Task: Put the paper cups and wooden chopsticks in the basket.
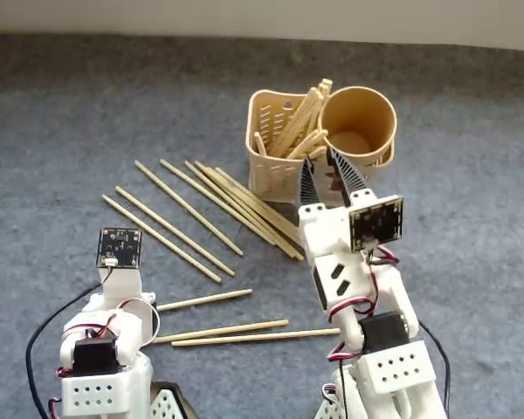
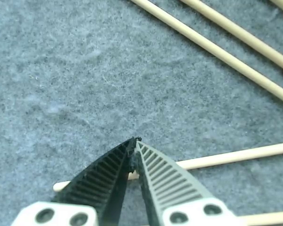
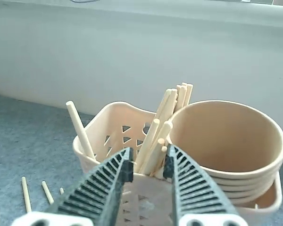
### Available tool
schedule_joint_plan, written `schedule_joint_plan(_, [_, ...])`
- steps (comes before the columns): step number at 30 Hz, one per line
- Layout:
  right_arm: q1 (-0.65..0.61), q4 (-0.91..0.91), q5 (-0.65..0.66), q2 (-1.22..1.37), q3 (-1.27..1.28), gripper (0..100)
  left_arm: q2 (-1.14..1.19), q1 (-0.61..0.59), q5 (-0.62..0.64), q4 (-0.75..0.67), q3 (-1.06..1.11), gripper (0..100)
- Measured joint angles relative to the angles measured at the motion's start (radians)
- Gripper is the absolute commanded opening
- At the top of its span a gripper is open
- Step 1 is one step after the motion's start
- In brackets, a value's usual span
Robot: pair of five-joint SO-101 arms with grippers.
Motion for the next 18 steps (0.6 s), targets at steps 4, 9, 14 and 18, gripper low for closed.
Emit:
schedule_joint_plan(4, [0.0,0.006,0.031,0.043,-0.081,11.8,0.0,0.0,0.0,0.0,0.0,0])
schedule_joint_plan(9, [-0.005,0.031,0.061,0.046,-0.21,11.8,0.0,0.0,0.0,0.0,0.0,0])
schedule_joint_plan(14, [-0.006,0.213,0.061,0.031,-0.342,11.8,0.0,0.0,0.0,0.0,0.0,0])
schedule_joint_plan(18, [-0.006,0.347,0.061,-0.098,-0.402,11.8,0.0,0.0,0.0,0.0,0.0,0])
